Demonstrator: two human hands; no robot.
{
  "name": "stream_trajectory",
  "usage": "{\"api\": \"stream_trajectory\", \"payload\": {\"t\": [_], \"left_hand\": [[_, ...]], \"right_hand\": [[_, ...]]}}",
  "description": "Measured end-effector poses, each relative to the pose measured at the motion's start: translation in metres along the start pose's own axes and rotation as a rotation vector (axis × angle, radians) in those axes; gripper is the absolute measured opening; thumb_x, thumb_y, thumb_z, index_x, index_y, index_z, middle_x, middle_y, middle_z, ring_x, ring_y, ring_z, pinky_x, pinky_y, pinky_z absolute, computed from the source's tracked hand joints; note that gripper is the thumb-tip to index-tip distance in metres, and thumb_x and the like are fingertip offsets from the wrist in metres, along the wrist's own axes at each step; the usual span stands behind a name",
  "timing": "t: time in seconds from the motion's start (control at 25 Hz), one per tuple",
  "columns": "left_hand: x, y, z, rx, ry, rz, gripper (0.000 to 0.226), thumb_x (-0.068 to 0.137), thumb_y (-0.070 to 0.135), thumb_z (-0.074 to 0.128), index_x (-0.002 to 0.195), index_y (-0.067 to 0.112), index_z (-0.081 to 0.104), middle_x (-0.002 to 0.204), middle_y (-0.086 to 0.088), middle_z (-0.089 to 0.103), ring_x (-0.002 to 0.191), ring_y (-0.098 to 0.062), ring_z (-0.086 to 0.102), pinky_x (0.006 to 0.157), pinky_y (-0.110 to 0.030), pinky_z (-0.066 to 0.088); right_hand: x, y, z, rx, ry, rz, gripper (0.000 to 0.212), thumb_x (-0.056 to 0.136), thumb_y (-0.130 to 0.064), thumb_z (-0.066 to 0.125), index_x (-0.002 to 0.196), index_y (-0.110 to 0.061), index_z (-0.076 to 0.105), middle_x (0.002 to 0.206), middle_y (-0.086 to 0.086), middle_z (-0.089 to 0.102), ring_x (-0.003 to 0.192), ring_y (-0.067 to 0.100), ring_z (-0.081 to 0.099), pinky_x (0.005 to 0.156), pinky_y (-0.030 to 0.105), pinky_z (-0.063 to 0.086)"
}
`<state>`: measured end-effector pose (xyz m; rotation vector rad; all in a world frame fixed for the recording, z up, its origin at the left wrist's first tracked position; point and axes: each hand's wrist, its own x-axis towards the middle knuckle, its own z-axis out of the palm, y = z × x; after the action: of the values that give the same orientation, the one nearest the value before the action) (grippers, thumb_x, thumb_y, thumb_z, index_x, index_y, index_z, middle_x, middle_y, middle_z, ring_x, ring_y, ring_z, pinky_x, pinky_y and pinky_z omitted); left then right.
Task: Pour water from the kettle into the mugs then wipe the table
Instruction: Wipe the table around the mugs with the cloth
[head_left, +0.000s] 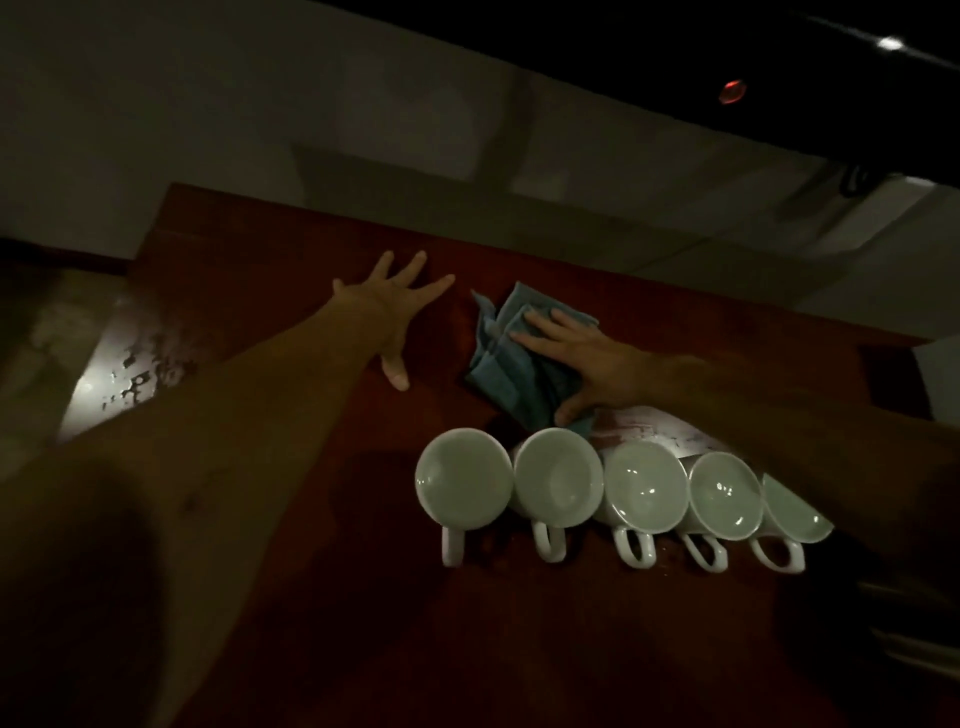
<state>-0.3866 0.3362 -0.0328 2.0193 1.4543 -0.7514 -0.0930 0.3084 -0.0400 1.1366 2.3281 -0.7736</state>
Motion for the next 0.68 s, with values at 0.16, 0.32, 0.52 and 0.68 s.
{"api": "stream_trajectory", "payload": {"t": [0.16,0.32,0.52,0.68], "left_hand": [[0.002,0.004,-0.003,-0.012,-0.014,-0.001,0.154,0.055,0.036,0.098,0.150,0.051,-0.021,0.158,0.010,-0.039,0.148,-0.033,-0.029,0.107,-0.081,0.015],[0.007,0.001,0.000,0.011,0.006,-0.028,0.154,0.056,0.036,0.098,0.149,0.052,-0.023,0.157,0.010,-0.040,0.148,-0.032,-0.029,0.108,-0.080,0.015],[0.029,-0.002,0.012,0.098,0.098,-0.040,0.149,0.054,0.053,0.094,0.139,0.059,-0.028,0.158,0.017,-0.033,0.151,-0.035,-0.018,0.104,-0.084,0.018],[0.168,-0.059,0.064,0.154,0.159,0.033,0.159,0.012,0.091,0.068,0.149,0.063,-0.008,0.167,0.014,-0.012,0.153,-0.036,0.004,0.087,-0.087,0.019]], "right_hand": [[0.017,-0.030,0.003,-0.090,0.012,0.009,0.118,0.077,-0.053,0.080,0.160,-0.039,-0.003,0.168,-0.004,-0.018,0.155,0.027,-0.015,0.123,0.061,0.005],[0.036,-0.052,0.000,-0.132,0.021,-0.039,0.116,0.079,-0.048,0.080,0.161,-0.035,-0.001,0.169,-0.002,-0.017,0.155,0.029,-0.012,0.123,0.060,0.007],[0.019,-0.018,0.001,-0.032,0.056,-0.025,0.117,0.078,-0.051,0.080,0.162,-0.035,0.001,0.170,-0.003,-0.013,0.155,0.028,-0.012,0.123,0.058,0.002],[-0.033,0.064,0.006,0.068,0.062,0.137,0.122,0.073,-0.053,0.083,0.161,-0.037,0.000,0.170,-0.002,-0.012,0.156,0.027,-0.011,0.123,0.059,0.005]]}}
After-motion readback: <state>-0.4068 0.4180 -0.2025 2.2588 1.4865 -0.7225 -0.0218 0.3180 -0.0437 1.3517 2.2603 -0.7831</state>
